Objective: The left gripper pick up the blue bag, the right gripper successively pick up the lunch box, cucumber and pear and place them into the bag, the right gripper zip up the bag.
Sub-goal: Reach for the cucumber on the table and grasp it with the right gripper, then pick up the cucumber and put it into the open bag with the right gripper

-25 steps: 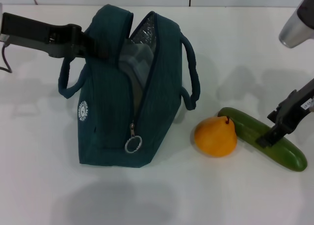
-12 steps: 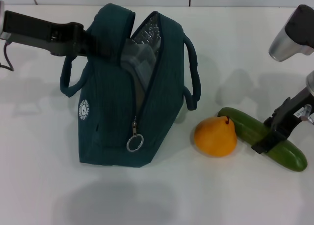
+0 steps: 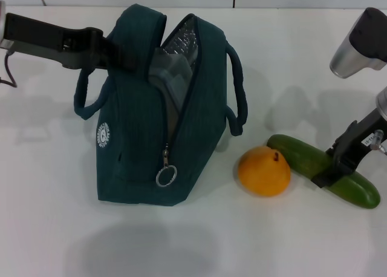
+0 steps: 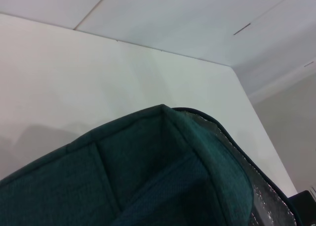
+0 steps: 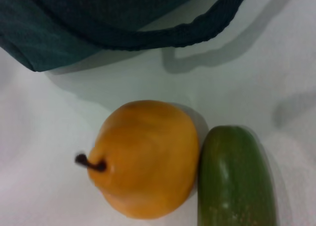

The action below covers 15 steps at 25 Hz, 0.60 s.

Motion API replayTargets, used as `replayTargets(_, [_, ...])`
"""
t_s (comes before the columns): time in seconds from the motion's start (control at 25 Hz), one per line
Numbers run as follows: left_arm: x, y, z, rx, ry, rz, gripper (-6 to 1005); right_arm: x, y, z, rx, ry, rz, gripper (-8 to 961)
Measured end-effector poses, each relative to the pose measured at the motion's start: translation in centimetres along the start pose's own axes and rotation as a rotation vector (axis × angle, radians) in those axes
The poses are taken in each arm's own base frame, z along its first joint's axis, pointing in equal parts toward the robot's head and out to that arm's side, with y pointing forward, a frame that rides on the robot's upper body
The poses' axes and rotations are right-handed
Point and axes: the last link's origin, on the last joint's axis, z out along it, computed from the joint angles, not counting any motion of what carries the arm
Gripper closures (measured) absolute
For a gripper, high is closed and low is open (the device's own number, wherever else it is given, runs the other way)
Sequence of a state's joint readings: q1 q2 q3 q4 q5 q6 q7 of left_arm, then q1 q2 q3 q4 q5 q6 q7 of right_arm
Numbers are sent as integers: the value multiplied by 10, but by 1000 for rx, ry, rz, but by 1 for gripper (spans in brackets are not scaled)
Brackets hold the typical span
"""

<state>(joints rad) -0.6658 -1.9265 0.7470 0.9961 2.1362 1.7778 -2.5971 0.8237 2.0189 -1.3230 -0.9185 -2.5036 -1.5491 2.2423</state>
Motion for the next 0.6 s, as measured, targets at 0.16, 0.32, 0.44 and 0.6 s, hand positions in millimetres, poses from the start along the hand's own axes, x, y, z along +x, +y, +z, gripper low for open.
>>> replayTargets(0.16, [0, 0, 0, 1, 0, 0, 954, 0, 0, -1, -2, -1, 3, 295])
replayTargets(0.32, [-1, -1, -1, 2, 0, -3, 954, 3, -8, -13, 2, -32, 43, 308])
replayTargets(0.44, [-1, -1, -1, 3, 0, -4, 954, 10, -23, -35, 17, -99, 121, 307])
replayTargets(0.6, [-1, -1, -1, 2, -1, -3, 954, 20, -48, -72, 39, -298, 251, 304])
